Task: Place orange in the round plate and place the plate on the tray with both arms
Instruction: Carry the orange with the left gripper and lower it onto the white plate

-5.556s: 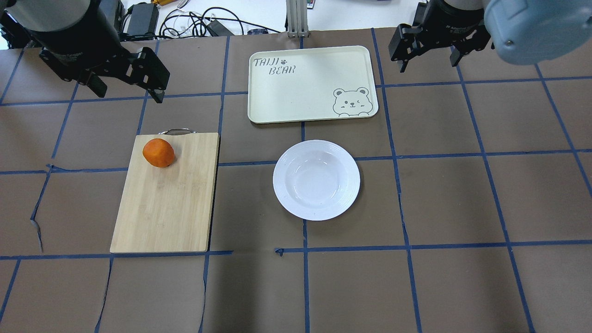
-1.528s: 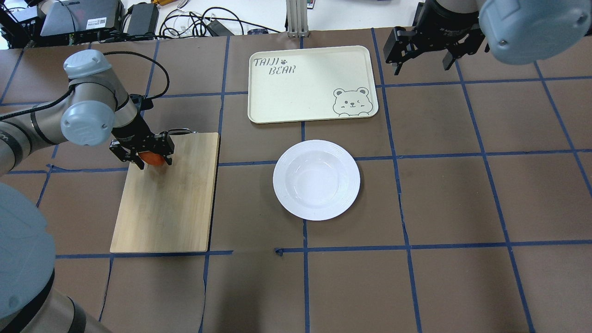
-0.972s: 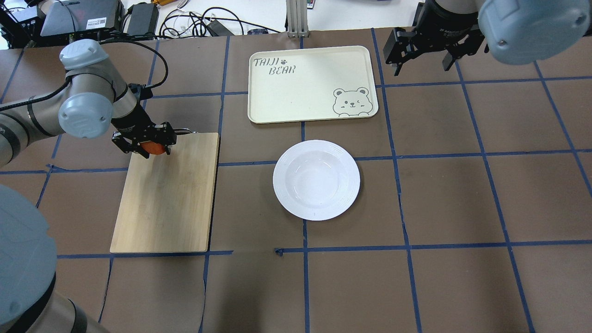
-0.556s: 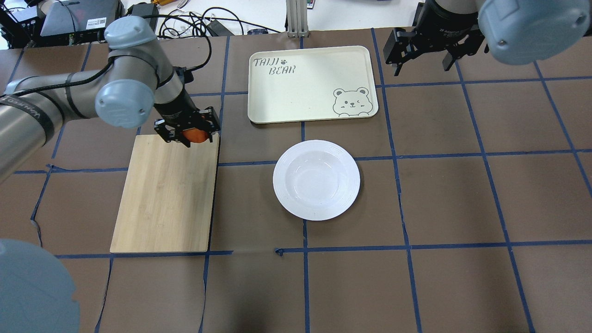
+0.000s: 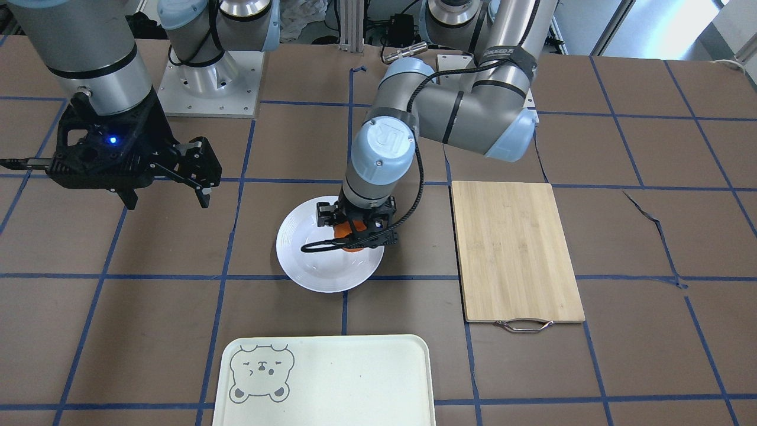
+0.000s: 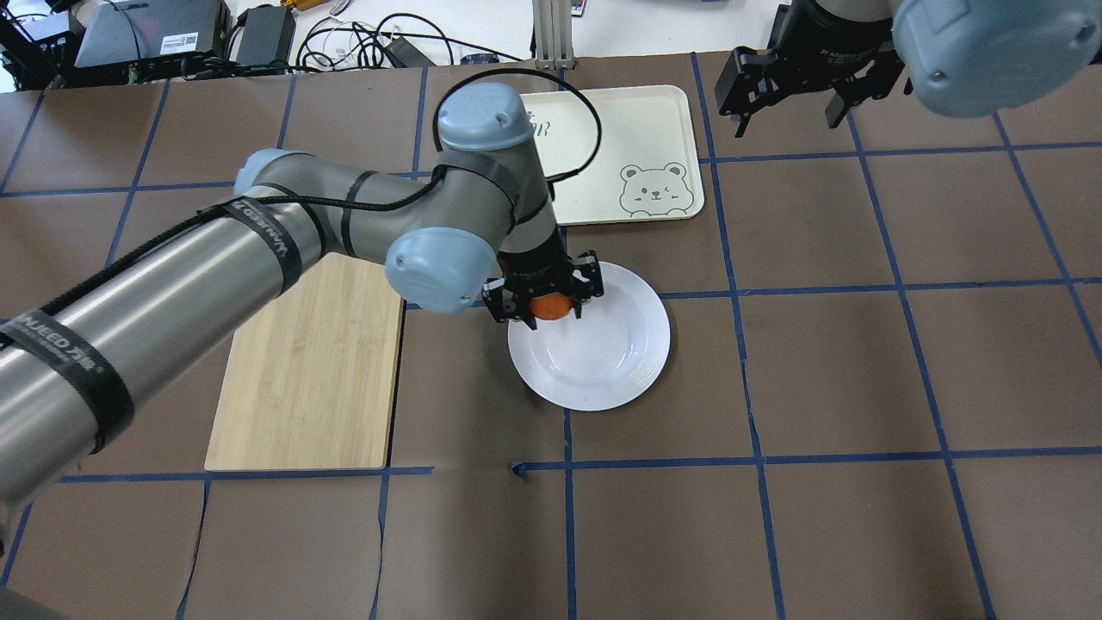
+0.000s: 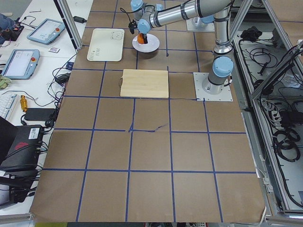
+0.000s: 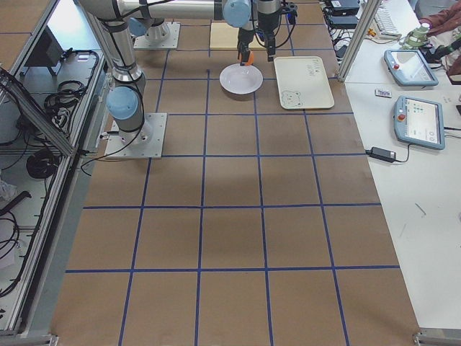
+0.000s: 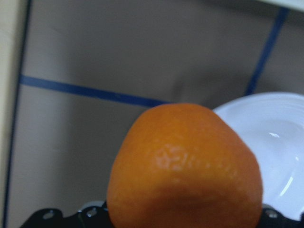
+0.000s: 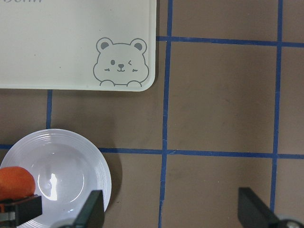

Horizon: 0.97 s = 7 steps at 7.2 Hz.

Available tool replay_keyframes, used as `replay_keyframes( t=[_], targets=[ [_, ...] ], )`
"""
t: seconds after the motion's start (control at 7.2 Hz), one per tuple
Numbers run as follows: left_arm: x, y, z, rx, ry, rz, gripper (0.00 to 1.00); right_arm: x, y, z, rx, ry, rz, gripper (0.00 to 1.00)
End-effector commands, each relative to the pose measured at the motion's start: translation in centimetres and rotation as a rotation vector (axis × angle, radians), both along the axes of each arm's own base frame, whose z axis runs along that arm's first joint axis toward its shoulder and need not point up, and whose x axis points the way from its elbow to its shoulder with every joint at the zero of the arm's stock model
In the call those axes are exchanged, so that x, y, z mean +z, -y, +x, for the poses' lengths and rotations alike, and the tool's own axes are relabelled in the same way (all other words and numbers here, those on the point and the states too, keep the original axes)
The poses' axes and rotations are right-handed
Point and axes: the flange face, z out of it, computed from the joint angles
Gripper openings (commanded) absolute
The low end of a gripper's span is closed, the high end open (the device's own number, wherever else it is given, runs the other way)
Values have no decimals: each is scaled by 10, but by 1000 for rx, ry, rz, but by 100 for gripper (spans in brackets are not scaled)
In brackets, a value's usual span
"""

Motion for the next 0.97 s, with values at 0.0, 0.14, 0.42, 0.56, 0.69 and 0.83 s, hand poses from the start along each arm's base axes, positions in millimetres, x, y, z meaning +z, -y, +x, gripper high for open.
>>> replay_keyframes(
  t=[0.0,0.14,0.42,0.56,0.69,0.83],
  targets=[
    [-39,-20,-19,-12,-11,61,19,11,2,-2,-2,-8,-20,100],
    [-45,-20,-18,-21,2,64,68,11,0,-1,-4,0,-17,100],
    [-24,-9,-20,-1,-22,-9,100,2,5,0,-8,3,1,100],
    [-2,6,-5,12,-8,-51,100,-10,8,4,-8,14,26,100],
    [22,33,37,69,44,-70,100,-31,16,12,-3,96,63,100],
    [52,54,74,81,43,-83,100,-61,22,18,-12,144,125,100]
  ],
)
